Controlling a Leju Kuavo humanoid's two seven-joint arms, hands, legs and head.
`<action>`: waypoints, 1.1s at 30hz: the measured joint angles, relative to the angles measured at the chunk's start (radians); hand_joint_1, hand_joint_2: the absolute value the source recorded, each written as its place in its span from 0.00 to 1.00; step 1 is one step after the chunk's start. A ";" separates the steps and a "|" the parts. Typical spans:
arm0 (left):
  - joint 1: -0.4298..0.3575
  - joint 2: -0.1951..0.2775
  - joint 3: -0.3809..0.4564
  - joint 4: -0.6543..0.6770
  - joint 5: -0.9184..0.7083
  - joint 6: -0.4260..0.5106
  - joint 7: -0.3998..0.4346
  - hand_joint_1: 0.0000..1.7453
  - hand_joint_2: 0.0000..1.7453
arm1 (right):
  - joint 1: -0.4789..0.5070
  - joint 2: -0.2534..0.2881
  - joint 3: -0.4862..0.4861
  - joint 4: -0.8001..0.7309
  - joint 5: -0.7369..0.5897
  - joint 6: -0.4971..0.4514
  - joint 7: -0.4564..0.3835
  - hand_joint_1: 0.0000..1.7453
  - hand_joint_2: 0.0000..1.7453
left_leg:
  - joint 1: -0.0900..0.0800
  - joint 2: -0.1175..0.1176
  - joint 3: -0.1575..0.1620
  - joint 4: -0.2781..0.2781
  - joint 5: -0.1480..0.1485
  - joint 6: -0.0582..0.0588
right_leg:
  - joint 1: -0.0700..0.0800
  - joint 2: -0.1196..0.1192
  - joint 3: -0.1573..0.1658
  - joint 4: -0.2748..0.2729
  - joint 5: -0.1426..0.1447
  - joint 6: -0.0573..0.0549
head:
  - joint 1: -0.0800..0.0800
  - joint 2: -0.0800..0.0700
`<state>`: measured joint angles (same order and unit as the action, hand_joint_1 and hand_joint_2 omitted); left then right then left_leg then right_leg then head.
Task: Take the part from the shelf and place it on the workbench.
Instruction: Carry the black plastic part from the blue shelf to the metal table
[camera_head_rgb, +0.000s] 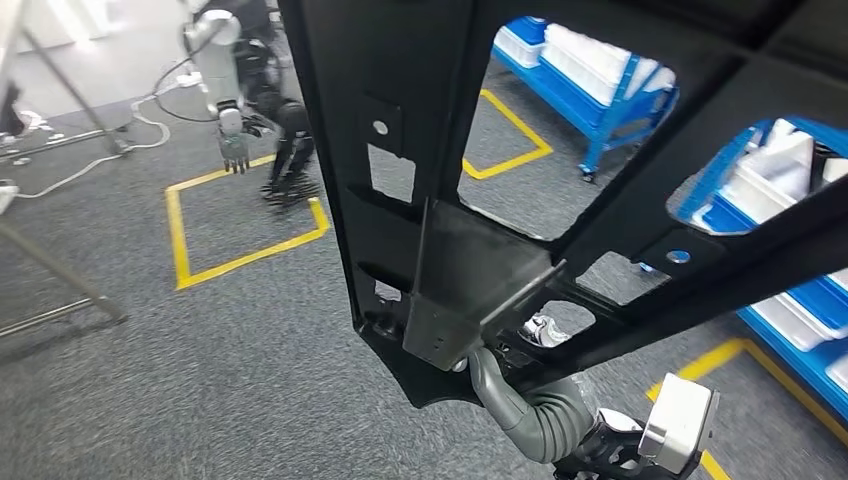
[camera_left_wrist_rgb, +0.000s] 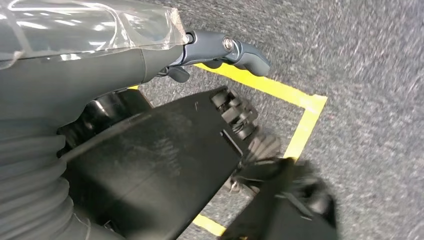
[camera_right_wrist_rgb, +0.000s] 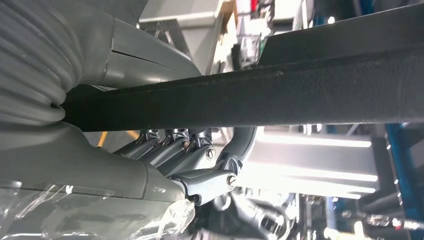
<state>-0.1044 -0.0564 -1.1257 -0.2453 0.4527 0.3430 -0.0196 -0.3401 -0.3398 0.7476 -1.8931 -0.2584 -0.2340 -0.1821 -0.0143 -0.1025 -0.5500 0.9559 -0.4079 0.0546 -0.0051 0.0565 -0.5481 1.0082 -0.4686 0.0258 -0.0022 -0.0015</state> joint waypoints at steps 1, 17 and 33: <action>-0.001 -0.001 0.000 0.000 0.000 0.000 0.000 0.00 1.00 | -0.001 0.000 0.000 -0.001 0.000 0.000 0.000 1.00 1.00 | 0.000 -0.010 -0.003 0.001 0.000 -0.003 | 0.002 0.012 0.012 -0.033 0.011 -0.004 | 0.000 0.000; 0.001 0.000 0.000 0.000 0.006 0.003 -0.002 0.00 1.00 | -0.007 0.000 0.009 -0.010 -0.001 0.013 0.001 1.00 1.00 | 0.010 0.158 -0.021 -0.006 0.017 -0.038 | 0.005 -0.158 0.055 -0.059 -0.013 -0.007 | -0.005 0.000; -0.009 -0.007 -0.002 0.000 0.001 0.018 0.021 0.00 1.00 | -0.020 0.000 0.010 -0.016 -0.017 0.027 0.013 1.00 1.00 | 0.027 -0.027 -0.024 -0.005 0.023 -0.041 | -0.028 0.000 0.010 -0.025 0.002 0.022 | 0.000 0.000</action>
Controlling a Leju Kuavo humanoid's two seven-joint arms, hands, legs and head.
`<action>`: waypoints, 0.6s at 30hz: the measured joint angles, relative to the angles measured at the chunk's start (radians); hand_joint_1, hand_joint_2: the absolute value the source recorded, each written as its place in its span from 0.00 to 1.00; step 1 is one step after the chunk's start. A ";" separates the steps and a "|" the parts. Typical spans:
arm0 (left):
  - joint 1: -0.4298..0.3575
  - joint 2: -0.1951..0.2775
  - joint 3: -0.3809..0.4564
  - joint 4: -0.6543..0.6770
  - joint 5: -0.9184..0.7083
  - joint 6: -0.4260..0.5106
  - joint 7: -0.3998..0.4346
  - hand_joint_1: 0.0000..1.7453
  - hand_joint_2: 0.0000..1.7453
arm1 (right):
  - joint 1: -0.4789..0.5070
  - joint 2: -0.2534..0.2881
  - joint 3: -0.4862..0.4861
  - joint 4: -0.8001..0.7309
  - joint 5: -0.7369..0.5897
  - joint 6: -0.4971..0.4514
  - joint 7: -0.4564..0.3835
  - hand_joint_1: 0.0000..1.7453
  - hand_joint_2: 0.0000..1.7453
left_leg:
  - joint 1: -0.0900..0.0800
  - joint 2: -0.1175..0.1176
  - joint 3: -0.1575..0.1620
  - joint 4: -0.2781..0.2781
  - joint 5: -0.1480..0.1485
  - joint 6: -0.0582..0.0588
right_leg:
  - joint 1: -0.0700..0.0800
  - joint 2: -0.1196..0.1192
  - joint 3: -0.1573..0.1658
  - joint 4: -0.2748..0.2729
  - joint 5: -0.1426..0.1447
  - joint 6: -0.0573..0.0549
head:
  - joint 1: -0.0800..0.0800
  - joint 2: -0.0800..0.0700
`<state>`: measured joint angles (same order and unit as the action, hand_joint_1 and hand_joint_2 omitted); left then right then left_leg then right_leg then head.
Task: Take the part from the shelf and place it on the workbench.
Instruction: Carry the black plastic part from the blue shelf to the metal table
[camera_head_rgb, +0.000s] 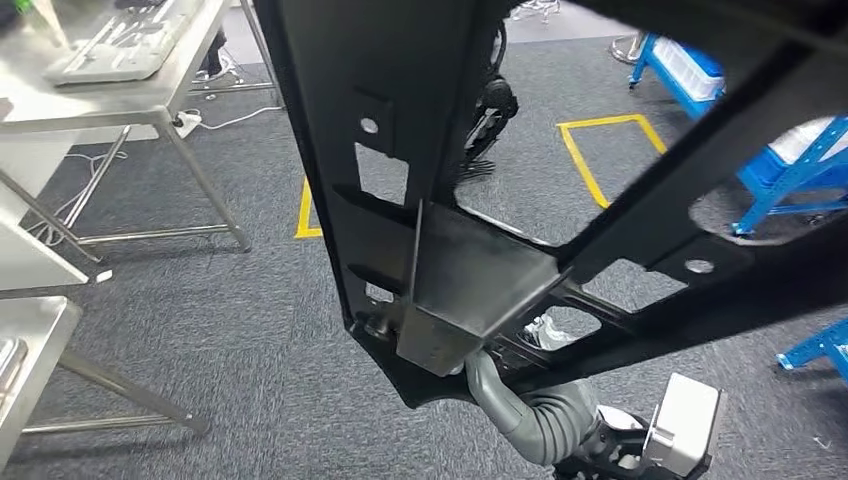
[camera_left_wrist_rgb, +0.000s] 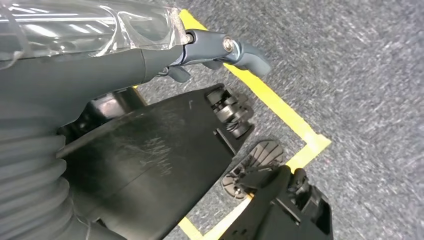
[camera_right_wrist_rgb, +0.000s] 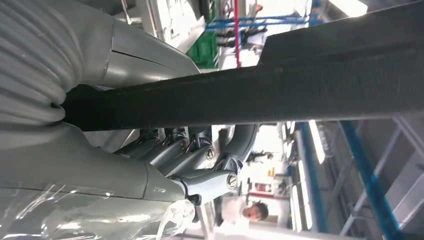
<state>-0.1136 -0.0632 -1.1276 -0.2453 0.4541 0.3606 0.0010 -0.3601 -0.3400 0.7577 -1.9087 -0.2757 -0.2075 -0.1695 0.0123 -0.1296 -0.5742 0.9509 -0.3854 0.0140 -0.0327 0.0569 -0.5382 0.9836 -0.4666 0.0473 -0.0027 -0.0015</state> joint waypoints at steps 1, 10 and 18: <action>0.000 0.000 -0.002 0.000 0.000 0.000 0.002 0.00 1.00 | -0.005 0.000 0.000 0.000 -0.001 0.002 0.000 1.00 1.00 | 0.002 -0.006 -0.003 -0.002 0.003 -0.005 | 0.002 -0.012 -0.001 0.000 0.002 -0.008 | -0.001 0.000; 0.001 -0.001 -0.016 0.000 0.003 0.000 0.014 0.00 1.00 | -0.014 0.001 0.000 -0.002 -0.010 0.000 0.000 1.00 1.00 | -0.013 0.119 -0.113 0.250 -0.104 0.005 | 0.030 -0.120 0.001 -0.002 0.001 -0.043 | -0.006 0.000; 0.002 0.001 -0.017 -0.001 0.005 0.000 0.014 0.00 1.00 | -0.022 0.002 0.000 -0.004 -0.011 -0.001 -0.002 1.00 1.00 | -0.043 0.147 0.020 -0.018 -0.006 0.053 | 0.031 -0.147 0.007 0.012 -0.024 -0.026 | -0.006 0.000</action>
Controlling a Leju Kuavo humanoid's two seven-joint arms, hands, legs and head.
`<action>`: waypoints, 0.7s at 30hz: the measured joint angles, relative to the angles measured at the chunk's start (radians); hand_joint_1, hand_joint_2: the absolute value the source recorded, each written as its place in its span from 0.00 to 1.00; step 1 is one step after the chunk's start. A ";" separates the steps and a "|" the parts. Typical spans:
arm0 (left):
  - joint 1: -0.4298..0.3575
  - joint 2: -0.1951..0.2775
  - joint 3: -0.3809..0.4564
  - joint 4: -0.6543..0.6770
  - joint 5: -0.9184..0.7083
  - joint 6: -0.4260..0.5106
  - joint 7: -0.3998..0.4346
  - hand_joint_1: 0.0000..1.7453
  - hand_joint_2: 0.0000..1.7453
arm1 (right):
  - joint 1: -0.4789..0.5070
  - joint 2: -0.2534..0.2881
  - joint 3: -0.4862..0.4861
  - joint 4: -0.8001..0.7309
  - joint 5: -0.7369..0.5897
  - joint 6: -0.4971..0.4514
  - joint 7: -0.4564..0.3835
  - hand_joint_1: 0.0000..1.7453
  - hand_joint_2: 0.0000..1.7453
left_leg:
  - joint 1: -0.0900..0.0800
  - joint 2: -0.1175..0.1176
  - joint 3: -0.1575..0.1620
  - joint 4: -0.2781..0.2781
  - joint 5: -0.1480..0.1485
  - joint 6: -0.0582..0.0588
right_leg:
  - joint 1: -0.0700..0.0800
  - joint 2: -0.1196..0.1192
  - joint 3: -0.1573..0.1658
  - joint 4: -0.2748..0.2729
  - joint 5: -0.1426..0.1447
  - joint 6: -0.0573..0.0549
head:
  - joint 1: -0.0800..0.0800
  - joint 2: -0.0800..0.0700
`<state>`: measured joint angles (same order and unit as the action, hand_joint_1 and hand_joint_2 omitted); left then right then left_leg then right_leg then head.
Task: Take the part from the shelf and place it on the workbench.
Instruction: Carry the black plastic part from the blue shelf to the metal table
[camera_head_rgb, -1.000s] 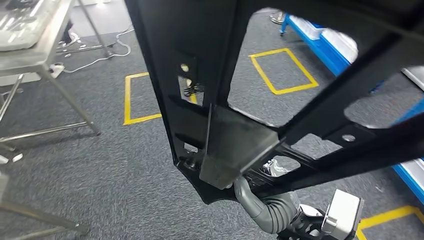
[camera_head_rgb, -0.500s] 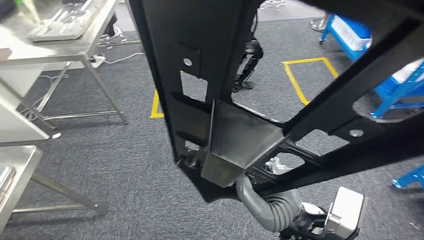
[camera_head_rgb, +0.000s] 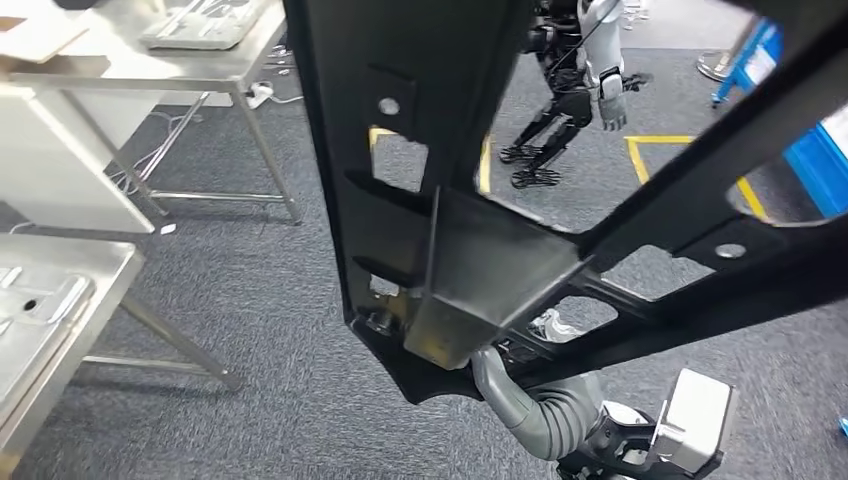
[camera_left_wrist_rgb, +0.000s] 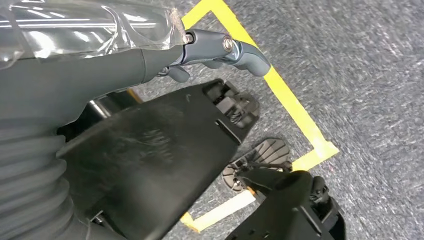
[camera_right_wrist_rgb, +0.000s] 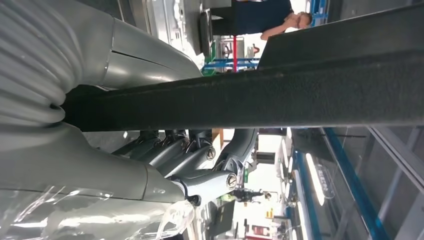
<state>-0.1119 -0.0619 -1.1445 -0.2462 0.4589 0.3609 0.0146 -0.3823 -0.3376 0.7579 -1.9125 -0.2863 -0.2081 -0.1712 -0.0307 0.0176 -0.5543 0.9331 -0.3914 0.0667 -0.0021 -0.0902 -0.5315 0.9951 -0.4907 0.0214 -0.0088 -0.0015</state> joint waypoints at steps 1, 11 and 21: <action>-0.001 0.000 0.000 0.000 0.000 0.000 0.000 0.00 1.00 | 0.000 0.000 0.000 0.000 -0.001 0.000 -0.001 1.00 1.00 | 0.006 -0.010 0.005 -0.007 0.005 0.002 | -0.001 0.028 -0.014 0.035 -0.022 0.005 | 0.001 0.000; -0.005 -0.001 -0.001 -0.001 0.006 0.000 -0.001 0.00 1.00 | 0.005 -0.003 0.001 0.002 -0.003 0.002 0.000 1.00 1.00 | 0.038 -0.136 -0.005 0.023 -0.007 -0.036 | -0.038 0.158 -0.014 0.000 0.026 0.047 | 0.005 0.000; 0.001 -0.003 -0.002 -0.001 0.006 0.002 -0.005 0.00 1.00 | 0.005 -0.002 0.002 0.002 -0.005 0.004 -0.002 1.00 1.00 | 0.036 -0.033 -0.178 0.353 -0.141 -0.053 | -0.011 0.046 -0.012 -0.005 0.020 -0.008 | 0.000 0.000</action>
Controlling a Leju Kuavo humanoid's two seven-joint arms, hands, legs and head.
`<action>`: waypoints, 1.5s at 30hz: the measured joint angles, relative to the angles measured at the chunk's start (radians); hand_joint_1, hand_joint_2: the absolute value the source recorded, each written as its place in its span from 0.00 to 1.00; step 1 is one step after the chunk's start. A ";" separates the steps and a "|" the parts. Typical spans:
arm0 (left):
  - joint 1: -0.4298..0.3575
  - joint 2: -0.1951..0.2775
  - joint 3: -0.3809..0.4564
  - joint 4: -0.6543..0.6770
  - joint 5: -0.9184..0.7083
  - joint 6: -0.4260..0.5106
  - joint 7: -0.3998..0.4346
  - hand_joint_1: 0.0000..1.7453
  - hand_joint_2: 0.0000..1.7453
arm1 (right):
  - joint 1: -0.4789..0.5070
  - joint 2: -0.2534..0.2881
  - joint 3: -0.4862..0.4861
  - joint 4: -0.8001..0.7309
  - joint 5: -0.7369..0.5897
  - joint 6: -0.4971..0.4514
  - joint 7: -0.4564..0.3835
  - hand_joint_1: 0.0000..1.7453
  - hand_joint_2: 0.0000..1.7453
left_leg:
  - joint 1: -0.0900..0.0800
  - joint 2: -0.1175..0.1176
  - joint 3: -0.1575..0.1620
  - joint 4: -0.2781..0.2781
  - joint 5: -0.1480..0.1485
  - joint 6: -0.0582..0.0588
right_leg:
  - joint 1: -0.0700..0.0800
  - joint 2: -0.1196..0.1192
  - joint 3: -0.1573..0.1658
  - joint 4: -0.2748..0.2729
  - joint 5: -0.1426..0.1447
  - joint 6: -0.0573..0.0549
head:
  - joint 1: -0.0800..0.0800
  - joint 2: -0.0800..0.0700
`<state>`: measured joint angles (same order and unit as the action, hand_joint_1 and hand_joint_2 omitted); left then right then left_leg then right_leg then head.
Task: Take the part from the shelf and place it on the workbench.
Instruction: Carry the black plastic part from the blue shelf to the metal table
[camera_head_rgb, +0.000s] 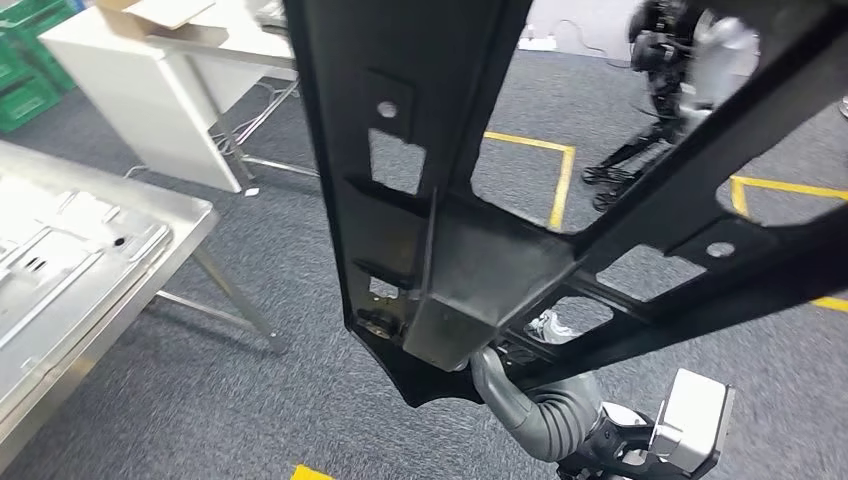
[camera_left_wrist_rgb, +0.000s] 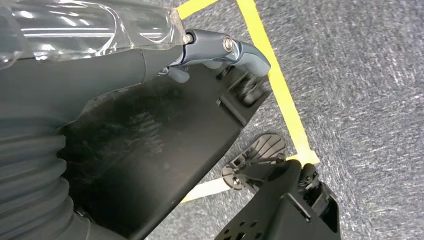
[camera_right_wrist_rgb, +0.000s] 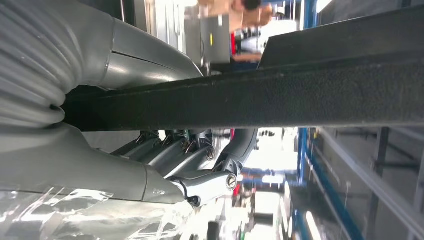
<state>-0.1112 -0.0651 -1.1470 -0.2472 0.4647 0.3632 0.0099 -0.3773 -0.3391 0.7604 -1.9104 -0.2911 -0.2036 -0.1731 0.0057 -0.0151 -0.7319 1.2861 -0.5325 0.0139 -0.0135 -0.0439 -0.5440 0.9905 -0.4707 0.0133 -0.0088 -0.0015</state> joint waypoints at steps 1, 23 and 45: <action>0.000 0.000 0.000 0.000 0.000 0.000 0.000 0.00 1.00 | 0.000 0.000 0.000 0.000 0.000 0.000 0.000 1.00 1.00 | -0.004 0.003 0.016 -0.032 0.022 0.007 | 0.002 -0.013 0.002 0.000 -0.002 -0.002 | 0.000 0.000; 0.000 -0.006 -0.001 0.000 0.003 0.000 -0.007 0.00 1.00 | 0.008 -0.006 0.001 0.001 0.000 0.000 0.001 1.00 1.00 | -0.008 -0.104 0.164 -0.320 0.129 0.018 | -0.024 0.110 -0.022 0.008 0.017 0.046 | 0.008 0.000; -0.002 -0.012 -0.001 -0.001 0.004 0.003 -0.013 0.00 1.00 | -0.003 -0.007 0.001 -0.004 -0.001 0.001 0.017 1.00 1.00 | -0.016 -0.009 0.183 -0.352 0.145 0.053 | -0.013 0.035 -0.093 0.224 -0.118 0.048 | 0.006 0.000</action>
<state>-0.1135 -0.0770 -1.1484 -0.2480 0.4684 0.3659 -0.0031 -0.3799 -0.3463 0.7610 -1.9148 -0.2920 -0.2028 -0.1560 -0.0106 -0.0244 -0.5493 0.9345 -0.3875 0.0670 -0.0265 -0.0090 -0.6373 1.2149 -0.5890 0.0617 -0.0024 -0.0015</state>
